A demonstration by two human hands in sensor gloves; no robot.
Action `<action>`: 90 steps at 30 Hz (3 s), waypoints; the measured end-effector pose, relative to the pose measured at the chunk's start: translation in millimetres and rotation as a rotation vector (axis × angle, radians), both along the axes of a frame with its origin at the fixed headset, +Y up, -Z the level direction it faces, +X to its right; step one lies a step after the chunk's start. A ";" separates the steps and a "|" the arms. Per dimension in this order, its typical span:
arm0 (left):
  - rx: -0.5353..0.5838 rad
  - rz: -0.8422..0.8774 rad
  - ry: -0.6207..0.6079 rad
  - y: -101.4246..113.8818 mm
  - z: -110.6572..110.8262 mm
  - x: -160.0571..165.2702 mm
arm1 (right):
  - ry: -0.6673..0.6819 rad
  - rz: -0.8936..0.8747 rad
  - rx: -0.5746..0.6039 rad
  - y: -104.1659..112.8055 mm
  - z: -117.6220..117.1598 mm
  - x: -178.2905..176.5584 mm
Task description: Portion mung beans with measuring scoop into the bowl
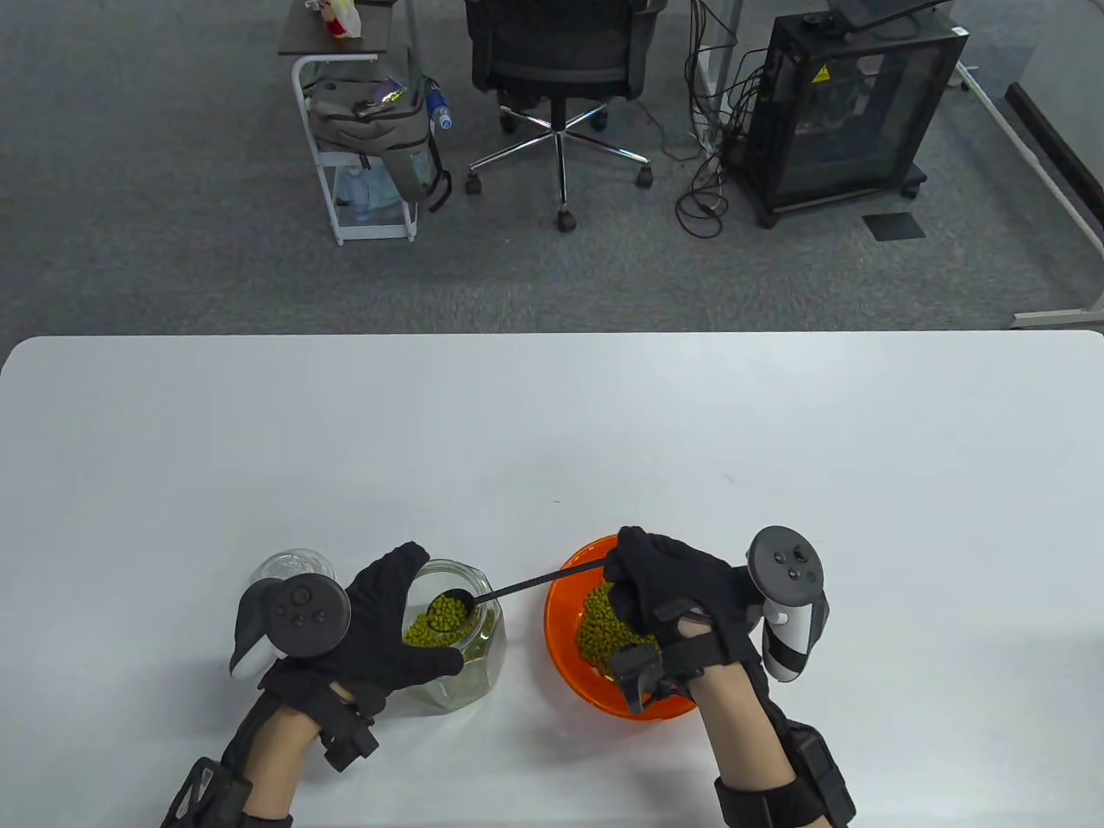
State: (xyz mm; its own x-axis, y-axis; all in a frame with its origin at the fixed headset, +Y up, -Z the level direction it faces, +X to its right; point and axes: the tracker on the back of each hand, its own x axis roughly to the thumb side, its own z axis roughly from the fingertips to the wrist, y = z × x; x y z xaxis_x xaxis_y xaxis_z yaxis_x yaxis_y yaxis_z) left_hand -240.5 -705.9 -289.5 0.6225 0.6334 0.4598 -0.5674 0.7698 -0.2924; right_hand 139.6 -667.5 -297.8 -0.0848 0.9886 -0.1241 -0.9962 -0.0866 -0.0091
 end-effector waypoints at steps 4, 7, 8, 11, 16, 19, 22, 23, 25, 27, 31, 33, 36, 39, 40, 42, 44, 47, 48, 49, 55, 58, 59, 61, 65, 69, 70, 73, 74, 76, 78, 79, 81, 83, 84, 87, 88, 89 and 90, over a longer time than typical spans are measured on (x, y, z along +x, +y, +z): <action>0.001 -0.002 -0.001 0.1 -0.1 -0.1 | -0.020 -0.043 0.006 6.9 3.3 19.7; 0.000 -0.002 -0.001 0.2 -0.2 -0.1 | -0.047 -0.054 0.018 13.3 7.0 38.5; 0.001 -0.003 -0.001 0.1 -0.2 -0.2 | -0.057 -0.055 0.024 14.9 8.6 47.0; 0.001 -0.003 -0.001 0.2 -0.2 -0.1 | -0.097 -0.053 0.032 15.3 13.3 70.1; 0.001 -0.004 -0.001 0.2 -0.3 0.0 | -0.143 -0.073 0.006 5.6 20.7 109.3; 0.001 -0.009 -0.003 0.4 -0.4 0.0 | -0.167 -0.082 -0.023 -1.2 25.9 130.9; 0.001 -0.010 -0.003 0.4 -0.4 0.1 | -0.207 -0.004 -0.030 -4.0 31.7 151.4; 0.001 -0.010 -0.003 0.4 -0.4 0.1 | -0.219 0.007 -0.031 -4.5 32.7 154.9; 0.001 -0.008 -0.002 0.3 -0.3 0.0 | -0.232 0.027 -0.035 -6.2 35.9 164.5; 0.001 -0.009 -0.002 0.3 -0.3 0.1 | -0.241 0.083 -0.033 -6.8 38.9 172.5; 0.001 -0.008 -0.002 0.3 -0.3 0.2 | -0.243 0.224 -0.036 -4.6 43.6 179.0; 0.001 -0.008 -0.002 0.4 -0.3 0.2 | -0.235 0.282 -0.017 -1.9 46.1 177.6; 0.001 -0.008 -0.002 0.3 -0.3 0.2 | -0.222 0.375 0.033 4.6 49.3 169.3; 0.001 -0.008 -0.002 0.3 -0.3 0.1 | -0.185 0.504 0.120 13.3 52.2 153.1; 0.001 -0.008 -0.001 0.4 -0.3 0.1 | -0.173 0.545 0.150 15.7 53.2 148.3; 0.001 -0.008 -0.001 0.4 -0.4 0.1 | -0.161 0.656 0.232 22.7 57.2 133.1; 0.001 -0.009 -0.001 0.4 -0.4 0.1 | -0.157 0.733 0.314 28.1 60.8 122.0; 0.001 -0.009 -0.002 0.5 -0.4 0.1 | -0.129 0.912 0.437 39.2 69.3 102.0; 0.001 -0.009 -0.002 0.5 -0.4 0.1 | -0.106 0.977 0.504 43.2 72.2 95.2; 0.001 -0.009 -0.002 0.5 -0.4 0.1 | -0.113 1.044 0.542 47.3 76.6 88.6; 0.001 -0.009 -0.002 0.5 -0.3 0.1 | 0.040 1.267 0.836 63.9 99.2 56.8; 0.001 -0.010 -0.002 0.7 -0.3 0.1 | 0.062 1.264 0.902 67.6 107.4 50.5; 0.001 -0.011 -0.002 0.7 -0.3 0.1 | 0.054 1.252 0.939 68.9 108.9 50.1; 0.001 -0.011 -0.002 0.7 -0.3 0.0 | 0.050 1.228 0.924 70.3 108.8 50.0; 0.002 -0.011 -0.002 0.6 -0.1 0.1 | -0.014 1.115 0.972 75.2 109.7 55.5; 0.002 -0.011 -0.001 0.6 0.2 0.2 | -0.024 1.027 0.933 78.4 106.9 62.1; 0.001 -0.010 -0.001 0.5 0.1 0.2 | -0.039 1.004 0.928 79.1 106.7 63.1; 0.001 -0.011 -0.001 0.7 0.3 0.2 | -0.084 0.938 0.931 81.4 103.8 65.7; 0.000 -0.010 -0.002 0.7 0.2 0.2 | -0.100 0.918 0.926 81.9 101.7 66.7; 0.001 -0.011 -0.001 0.8 0.4 0.3 | -0.143 0.878 0.917 82.4 96.8 69.7; 0.001 -0.012 -0.001 0.8 0.3 0.2 | -0.198 0.842 0.904 83.2 91.5 72.8; 0.001 -0.012 -0.001 0.7 0.4 0.3 | -0.218 0.827 0.892 83.6 88.5 74.6; 0.002 -0.014 -0.003 0.9 0.3 0.3 | -0.278 0.794 0.872 84.2 80.6 79.5; 0.003 -0.012 -0.003 0.5 0.4 0.3 | -0.344 0.788 0.845 83.6 72.6 85.3; 0.002 -0.009 -0.002 0.6 0.5 0.4 | -0.377 0.784 0.834 81.8 67.7 89.3; 0.002 -0.011 -0.003 0.6 0.5 0.4 | -0.448 0.774 0.771 72.9 52.4 101.6; 0.002 -0.010 -0.003 0.6 0.5 0.4 | -0.481 0.781 0.739 68.6 48.4 105.9; 0.002 -0.012 -0.004 0.6 0.4 0.4 | -0.498 0.787 0.727 64.2 43.1 110.3; 0.003 -0.013 -0.004 0.6 0.4 0.3 | -0.508 0.797 0.697 58.9 37.3 115.1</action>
State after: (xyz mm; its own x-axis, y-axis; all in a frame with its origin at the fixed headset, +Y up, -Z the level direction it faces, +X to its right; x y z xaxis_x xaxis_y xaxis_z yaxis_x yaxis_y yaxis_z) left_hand -240.2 -705.3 -289.2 0.6287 0.6240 0.4641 -0.5563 0.7779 -0.2924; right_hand 254.8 -608.6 -260.5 -0.8070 0.5459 0.2253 -0.5310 -0.5036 -0.6815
